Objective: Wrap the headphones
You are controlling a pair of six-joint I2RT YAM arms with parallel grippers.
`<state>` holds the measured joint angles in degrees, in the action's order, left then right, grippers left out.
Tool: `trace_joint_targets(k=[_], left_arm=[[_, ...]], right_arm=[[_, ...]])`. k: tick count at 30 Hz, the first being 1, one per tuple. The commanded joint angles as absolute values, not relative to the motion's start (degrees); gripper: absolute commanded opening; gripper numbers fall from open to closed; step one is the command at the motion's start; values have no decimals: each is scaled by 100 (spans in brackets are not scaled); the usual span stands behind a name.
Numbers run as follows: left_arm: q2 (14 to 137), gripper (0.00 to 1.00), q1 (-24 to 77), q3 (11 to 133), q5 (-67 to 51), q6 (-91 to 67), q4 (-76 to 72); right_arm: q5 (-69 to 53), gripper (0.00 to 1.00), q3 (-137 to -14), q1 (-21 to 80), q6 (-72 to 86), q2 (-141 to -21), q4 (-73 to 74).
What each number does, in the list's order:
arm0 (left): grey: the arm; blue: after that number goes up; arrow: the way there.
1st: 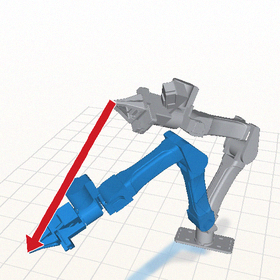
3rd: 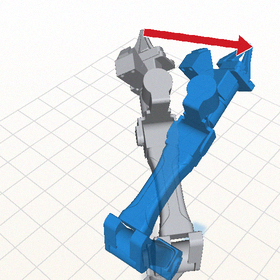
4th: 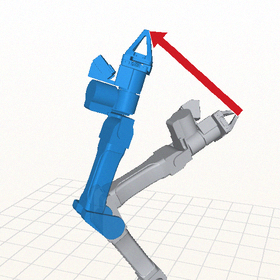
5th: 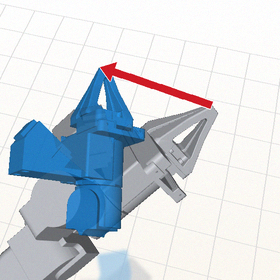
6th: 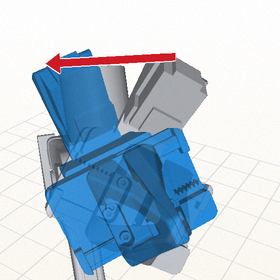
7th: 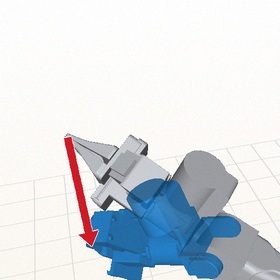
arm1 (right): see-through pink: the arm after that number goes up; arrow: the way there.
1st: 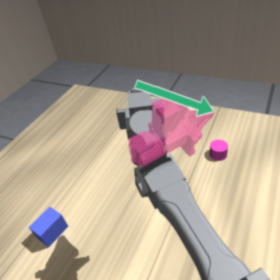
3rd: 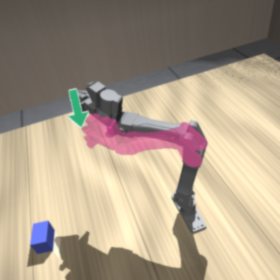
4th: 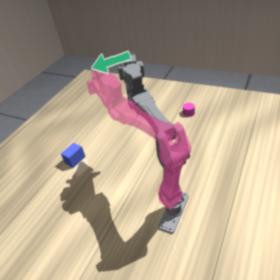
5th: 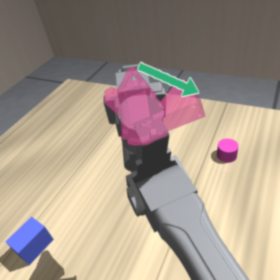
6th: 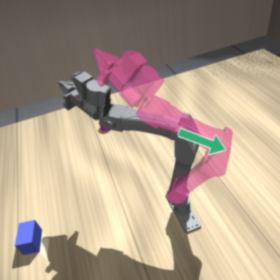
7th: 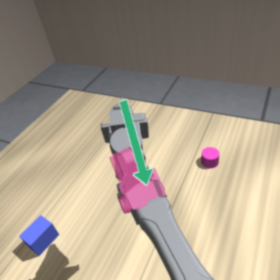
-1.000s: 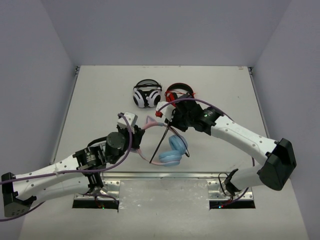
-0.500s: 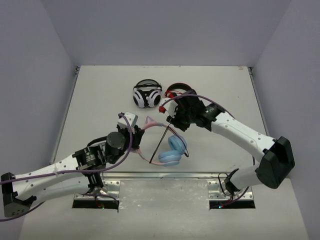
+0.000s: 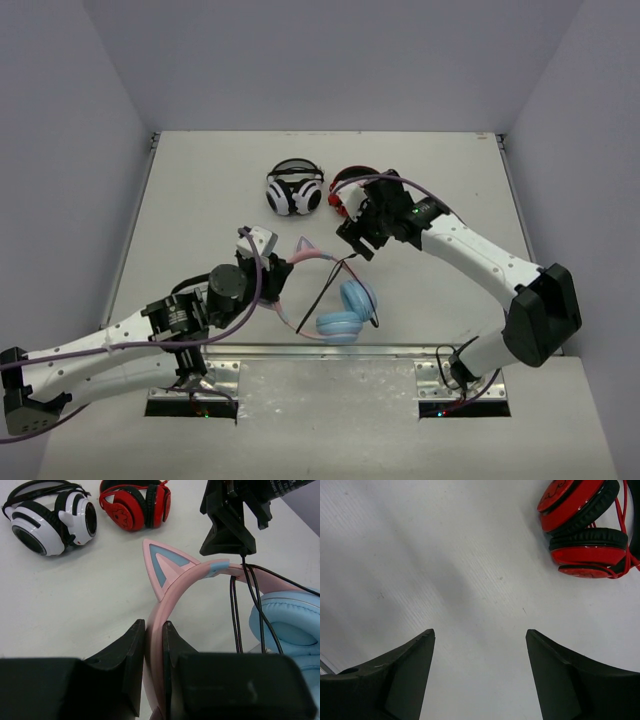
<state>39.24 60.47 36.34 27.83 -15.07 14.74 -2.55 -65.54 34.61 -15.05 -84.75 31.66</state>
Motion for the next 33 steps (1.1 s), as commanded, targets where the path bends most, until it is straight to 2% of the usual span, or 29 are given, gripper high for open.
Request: trace_joint_targets(k=[1, 5, 8, 13, 20, 28, 33], left_arm=[[3744, 0, 6082, 3893, 2707, -1670, 685], [3840, 0, 6082, 3981, 2742, -1600, 764], [3955, 0, 6073, 4025, 2725, -1468, 687], [4323, 0, 5942, 4130, 2049, -1099, 396], [5334, 0, 4915, 4710, -137, -1002, 202], [6038, 0, 4422, 5097, -1220, -730, 202], [6441, 1, 3079, 5238, -3309, -414, 141]], right_arm=[[-123, 74, -6794, 3279, -1205, -8464, 3015], [-202, 74, -7066, 2612, -407, -8508, 3181], [-149, 74, -7172, 1918, 989, -8359, 3217], [-544, 74, -7137, 1389, 1389, -7815, 3479], [-694, 74, -7066, 1327, 1503, -6927, 3665], [-931, 74, -7032, 1327, 1476, -6258, 3841], [-1256, 74, -6908, 1336, 1529, -6082, 3797]])
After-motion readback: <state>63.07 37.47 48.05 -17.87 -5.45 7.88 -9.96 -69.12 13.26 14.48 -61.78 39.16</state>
